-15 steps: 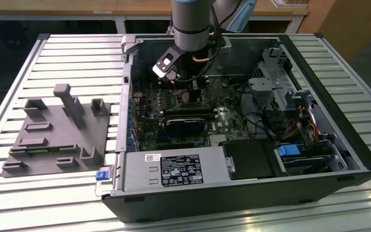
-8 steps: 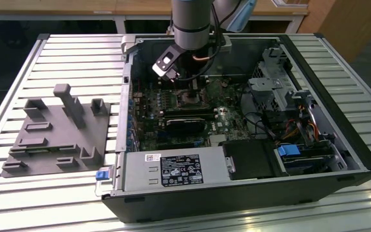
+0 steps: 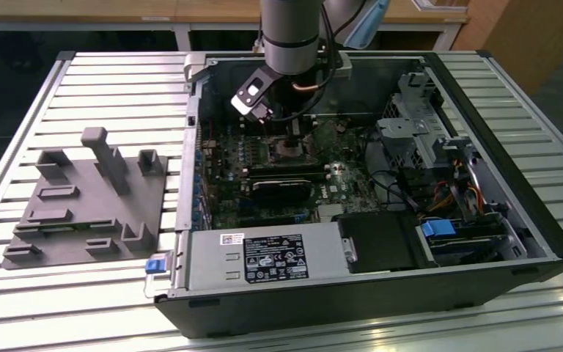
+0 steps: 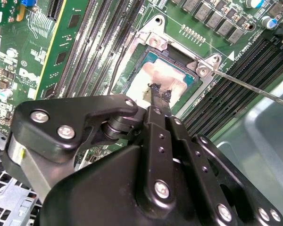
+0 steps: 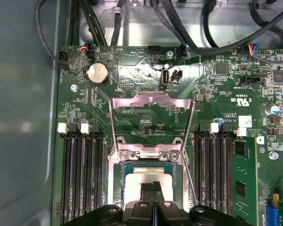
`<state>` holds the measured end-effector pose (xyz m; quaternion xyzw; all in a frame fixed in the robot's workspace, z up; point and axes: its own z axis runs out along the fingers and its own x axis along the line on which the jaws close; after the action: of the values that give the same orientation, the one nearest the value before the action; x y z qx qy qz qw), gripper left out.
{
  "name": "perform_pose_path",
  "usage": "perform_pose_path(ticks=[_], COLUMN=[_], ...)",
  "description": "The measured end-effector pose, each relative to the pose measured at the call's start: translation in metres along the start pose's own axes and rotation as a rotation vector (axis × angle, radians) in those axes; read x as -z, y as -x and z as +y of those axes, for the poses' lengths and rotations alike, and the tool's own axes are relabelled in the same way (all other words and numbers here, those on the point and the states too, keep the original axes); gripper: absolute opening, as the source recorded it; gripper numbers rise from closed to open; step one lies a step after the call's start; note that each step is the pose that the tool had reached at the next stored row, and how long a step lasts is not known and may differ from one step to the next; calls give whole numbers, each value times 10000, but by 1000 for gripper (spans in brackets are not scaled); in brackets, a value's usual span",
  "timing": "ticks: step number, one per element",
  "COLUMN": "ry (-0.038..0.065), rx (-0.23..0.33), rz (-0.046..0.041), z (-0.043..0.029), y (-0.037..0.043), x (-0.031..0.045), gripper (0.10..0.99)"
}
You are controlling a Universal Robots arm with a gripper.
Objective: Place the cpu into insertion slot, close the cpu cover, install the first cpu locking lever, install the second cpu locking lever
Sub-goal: 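Place the cpu into insertion slot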
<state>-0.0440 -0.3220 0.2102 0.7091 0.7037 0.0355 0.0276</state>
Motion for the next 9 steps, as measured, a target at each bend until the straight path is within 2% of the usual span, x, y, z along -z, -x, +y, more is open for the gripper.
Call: perform_pose_path(ticks=[9], ry=[-6], rx=[-10], rz=[-5], z=[1], y=[0], x=[12], gripper=[106])
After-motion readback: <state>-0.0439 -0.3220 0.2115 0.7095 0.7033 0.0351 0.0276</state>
